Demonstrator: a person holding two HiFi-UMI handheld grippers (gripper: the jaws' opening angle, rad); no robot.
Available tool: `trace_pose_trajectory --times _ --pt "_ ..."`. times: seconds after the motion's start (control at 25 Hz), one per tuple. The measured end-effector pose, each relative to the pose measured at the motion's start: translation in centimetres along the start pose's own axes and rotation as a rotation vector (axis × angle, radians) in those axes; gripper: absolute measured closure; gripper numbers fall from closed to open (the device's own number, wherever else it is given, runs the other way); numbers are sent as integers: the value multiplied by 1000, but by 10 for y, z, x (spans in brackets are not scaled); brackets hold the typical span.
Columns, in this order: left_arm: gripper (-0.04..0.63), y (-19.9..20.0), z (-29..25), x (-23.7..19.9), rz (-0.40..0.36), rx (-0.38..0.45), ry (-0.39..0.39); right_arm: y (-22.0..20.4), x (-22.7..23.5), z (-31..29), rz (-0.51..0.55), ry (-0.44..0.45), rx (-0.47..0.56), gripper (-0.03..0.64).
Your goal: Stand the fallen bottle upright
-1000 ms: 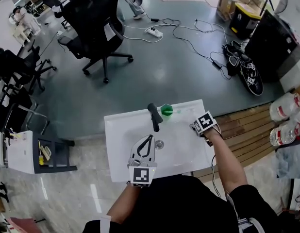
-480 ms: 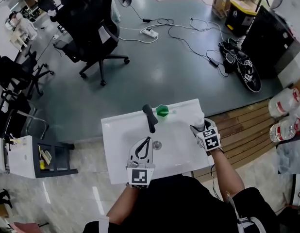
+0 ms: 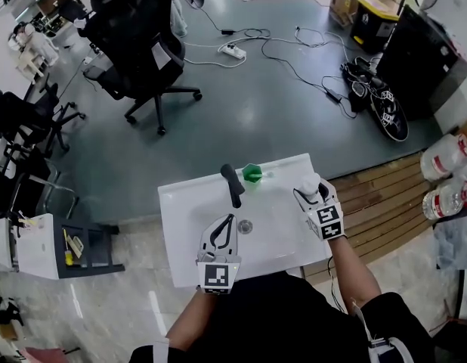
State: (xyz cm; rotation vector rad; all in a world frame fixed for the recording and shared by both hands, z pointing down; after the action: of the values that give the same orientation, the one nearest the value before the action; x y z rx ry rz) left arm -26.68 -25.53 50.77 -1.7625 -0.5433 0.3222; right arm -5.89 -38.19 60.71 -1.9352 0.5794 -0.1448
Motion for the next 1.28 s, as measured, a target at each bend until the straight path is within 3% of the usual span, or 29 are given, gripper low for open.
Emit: trace_pose_trajectory --times 0.72,1.04,1.28 --pt "577 -23 26 -13 -1 -69 94 11 -20 -84 32 94 61 314" --pt "577 -30 24 -12 23 -86 101 2 -19 -96 74 121 61 314" --pt "577 -32 20 -13 23 -96 96 -1 -15 -97 47 145 63 308"
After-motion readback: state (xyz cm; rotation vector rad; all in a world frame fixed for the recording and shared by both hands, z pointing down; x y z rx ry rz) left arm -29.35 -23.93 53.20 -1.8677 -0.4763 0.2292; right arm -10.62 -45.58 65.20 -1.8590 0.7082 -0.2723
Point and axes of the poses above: the fingertips, and each gripper's own axes: z backward along the fingers, x to its right, y out of its top, the point moved 2 cm from there along z, backward along the fingers, and after that the axes turned 12 degrees about -y, right-handed, at the moved point
